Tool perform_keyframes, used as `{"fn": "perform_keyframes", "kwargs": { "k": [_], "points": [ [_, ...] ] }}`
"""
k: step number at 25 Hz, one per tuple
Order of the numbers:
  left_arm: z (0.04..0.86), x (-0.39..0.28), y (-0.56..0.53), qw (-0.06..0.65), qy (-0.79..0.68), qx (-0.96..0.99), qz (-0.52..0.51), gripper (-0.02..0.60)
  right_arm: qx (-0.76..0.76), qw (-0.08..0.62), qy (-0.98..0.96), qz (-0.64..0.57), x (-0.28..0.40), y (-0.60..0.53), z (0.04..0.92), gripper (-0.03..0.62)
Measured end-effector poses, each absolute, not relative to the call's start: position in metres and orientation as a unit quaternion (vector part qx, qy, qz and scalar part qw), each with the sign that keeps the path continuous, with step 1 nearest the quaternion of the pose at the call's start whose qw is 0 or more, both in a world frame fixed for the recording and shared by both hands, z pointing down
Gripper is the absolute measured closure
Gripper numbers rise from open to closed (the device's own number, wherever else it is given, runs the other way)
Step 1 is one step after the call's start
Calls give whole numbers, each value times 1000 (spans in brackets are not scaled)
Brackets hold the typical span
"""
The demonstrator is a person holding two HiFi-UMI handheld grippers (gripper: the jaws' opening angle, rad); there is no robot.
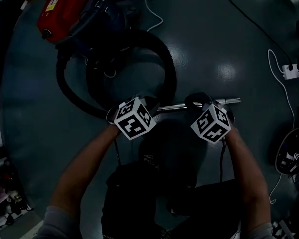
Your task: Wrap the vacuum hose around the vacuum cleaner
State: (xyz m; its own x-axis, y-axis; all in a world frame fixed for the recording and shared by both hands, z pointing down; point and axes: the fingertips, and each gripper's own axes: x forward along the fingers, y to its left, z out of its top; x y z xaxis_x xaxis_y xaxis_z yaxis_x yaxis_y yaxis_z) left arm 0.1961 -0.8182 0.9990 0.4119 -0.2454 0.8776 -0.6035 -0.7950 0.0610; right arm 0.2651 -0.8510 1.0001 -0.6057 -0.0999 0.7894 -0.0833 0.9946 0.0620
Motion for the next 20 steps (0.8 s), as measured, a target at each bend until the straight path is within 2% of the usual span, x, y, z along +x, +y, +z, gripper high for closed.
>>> {"fn": "perform_keyframes", "kwargs": {
  "k": [9,20],
  "points": [
    [903,237,-819,168,-236,842,454,575,153,372,-915,44,285,-866,895,591],
    [741,297,-802,166,-247,854,426,575,238,316,-912,112,333,-846,721,590]
  ]
}}
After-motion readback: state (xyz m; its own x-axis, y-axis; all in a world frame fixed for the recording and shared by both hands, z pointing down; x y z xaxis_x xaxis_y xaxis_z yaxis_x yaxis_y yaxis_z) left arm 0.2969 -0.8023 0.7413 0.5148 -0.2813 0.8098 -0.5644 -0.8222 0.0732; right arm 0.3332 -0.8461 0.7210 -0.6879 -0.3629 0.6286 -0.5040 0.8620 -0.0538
